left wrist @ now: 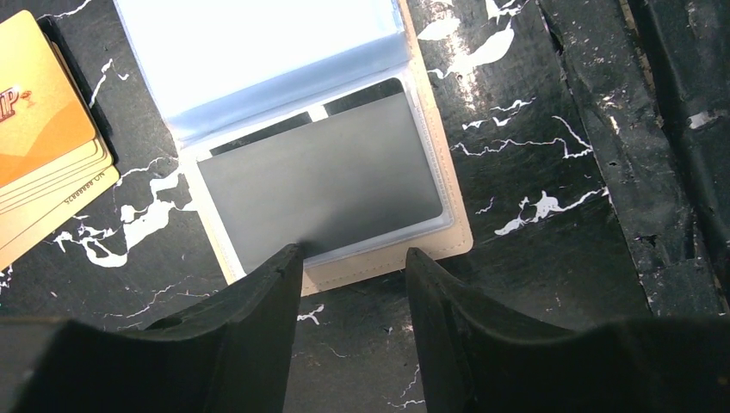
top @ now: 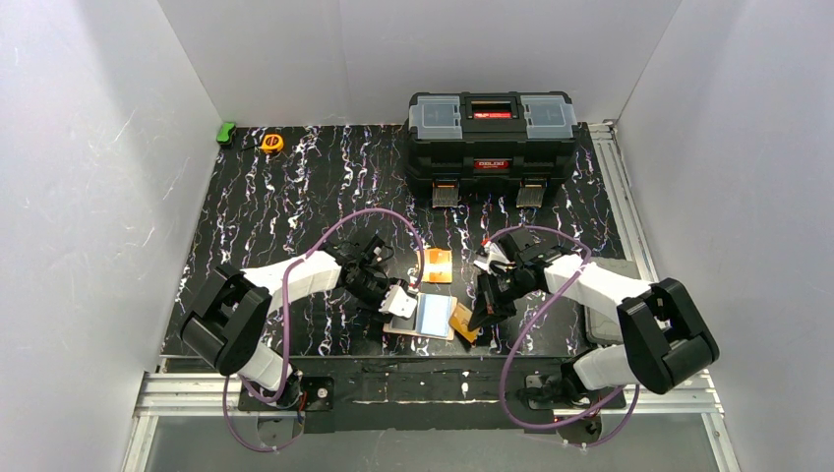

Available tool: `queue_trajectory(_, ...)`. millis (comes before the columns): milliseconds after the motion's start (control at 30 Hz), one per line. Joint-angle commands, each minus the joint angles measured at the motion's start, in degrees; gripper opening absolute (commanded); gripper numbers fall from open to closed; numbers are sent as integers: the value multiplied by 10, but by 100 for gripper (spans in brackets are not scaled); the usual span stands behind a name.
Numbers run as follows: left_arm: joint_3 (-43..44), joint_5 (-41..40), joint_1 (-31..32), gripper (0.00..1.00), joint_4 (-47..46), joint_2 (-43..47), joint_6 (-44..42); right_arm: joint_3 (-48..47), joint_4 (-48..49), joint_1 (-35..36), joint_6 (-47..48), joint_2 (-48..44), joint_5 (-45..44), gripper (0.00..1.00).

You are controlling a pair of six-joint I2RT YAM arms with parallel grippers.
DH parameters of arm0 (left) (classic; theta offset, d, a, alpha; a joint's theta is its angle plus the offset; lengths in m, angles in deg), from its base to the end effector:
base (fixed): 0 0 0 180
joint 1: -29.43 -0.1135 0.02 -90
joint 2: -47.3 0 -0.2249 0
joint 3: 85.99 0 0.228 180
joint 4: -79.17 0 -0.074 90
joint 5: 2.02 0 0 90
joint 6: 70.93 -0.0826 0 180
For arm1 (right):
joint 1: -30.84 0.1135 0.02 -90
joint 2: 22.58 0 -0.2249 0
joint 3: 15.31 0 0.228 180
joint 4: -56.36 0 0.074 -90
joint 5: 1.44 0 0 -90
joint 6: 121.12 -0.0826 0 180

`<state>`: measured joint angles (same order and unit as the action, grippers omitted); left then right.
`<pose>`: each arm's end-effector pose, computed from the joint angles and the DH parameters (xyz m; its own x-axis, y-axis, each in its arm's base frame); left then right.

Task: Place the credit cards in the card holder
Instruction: Insert the credit card into the card holder.

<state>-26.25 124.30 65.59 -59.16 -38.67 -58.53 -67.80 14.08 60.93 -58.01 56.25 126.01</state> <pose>0.1823 -0.1939 0.1068 0.4794 0.6243 -0.6168 0.8713 -0.4225 0.2496 0.1752 0.1596 0.1030 -0.9853 -0.1560 -0.0690 -0.1616 0.7247 0.6699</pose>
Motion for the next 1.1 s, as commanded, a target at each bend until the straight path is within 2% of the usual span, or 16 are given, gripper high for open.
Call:
queue_trajectory(0,-7,2,3,45,9,2,-17,-16,-14,-5,9,-32,2,1)
queue_trajectory(667,-10,-2,6,43,8,7,-16,-1,43,-6,0,17,28,1)
queue_trajectory(1067,-13,-3,8,42,8,9,-20,2,90,-6,-16,-7,78,1)
